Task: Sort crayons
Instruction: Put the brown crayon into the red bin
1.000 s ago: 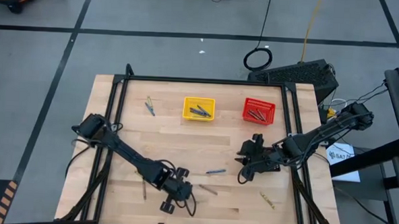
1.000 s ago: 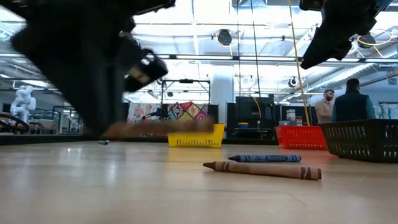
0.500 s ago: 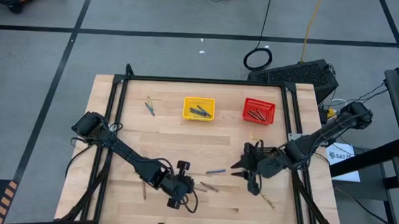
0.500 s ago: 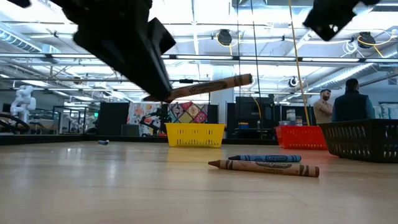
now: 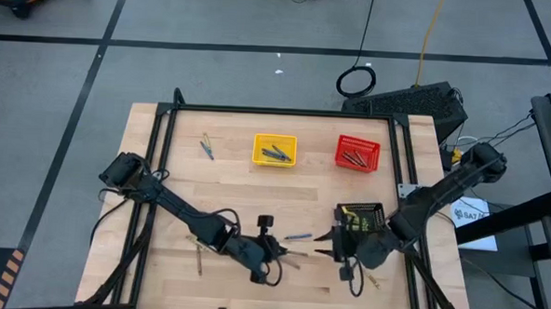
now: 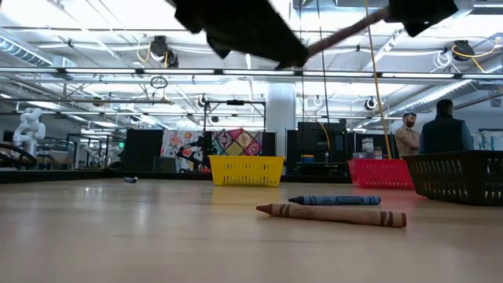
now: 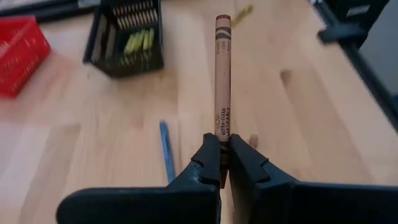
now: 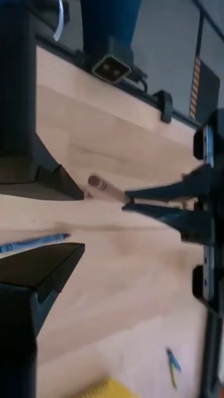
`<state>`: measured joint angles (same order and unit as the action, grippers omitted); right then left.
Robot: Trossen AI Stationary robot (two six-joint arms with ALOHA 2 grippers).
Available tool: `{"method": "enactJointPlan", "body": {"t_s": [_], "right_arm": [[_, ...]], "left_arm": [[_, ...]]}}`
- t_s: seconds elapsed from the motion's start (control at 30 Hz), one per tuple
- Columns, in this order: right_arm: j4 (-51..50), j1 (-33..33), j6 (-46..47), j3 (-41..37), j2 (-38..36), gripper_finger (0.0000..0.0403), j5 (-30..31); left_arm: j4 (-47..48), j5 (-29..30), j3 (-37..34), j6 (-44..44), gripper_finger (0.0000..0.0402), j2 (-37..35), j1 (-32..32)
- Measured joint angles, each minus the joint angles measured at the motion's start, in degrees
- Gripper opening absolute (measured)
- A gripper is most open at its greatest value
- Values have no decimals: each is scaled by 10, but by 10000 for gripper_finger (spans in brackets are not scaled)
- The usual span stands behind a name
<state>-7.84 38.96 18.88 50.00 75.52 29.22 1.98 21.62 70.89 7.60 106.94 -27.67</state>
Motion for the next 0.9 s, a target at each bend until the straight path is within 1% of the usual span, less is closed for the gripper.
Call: {"method": "enactJointPlan", "body": {"t_s": [0.1, 0.17, 0.33, 0.5, 0.67, 0.9], "right_arm": [[4, 21, 2, 0, 0, 108, 50], [11, 35, 2, 0, 0, 108, 73], [38, 65, -1, 0, 3, 107, 85], [39, 78, -1, 0, 5, 107, 125], [49, 80, -10, 0, 6, 107, 128], [109, 80, -76, 0, 6, 107, 132]], "left_arm": [[-35, 4, 0, -14, 6, 0, 0], [-61, 4, 0, -25, 6, 0, 0], [-117, 8, 0, -53, 6, 0, 3], [-163, 9, 0, -70, 6, 0, 6], [-208, 12, 0, -81, 6, 0, 8], [-239, 12, 0, -85, 6, 0, 10]]}}
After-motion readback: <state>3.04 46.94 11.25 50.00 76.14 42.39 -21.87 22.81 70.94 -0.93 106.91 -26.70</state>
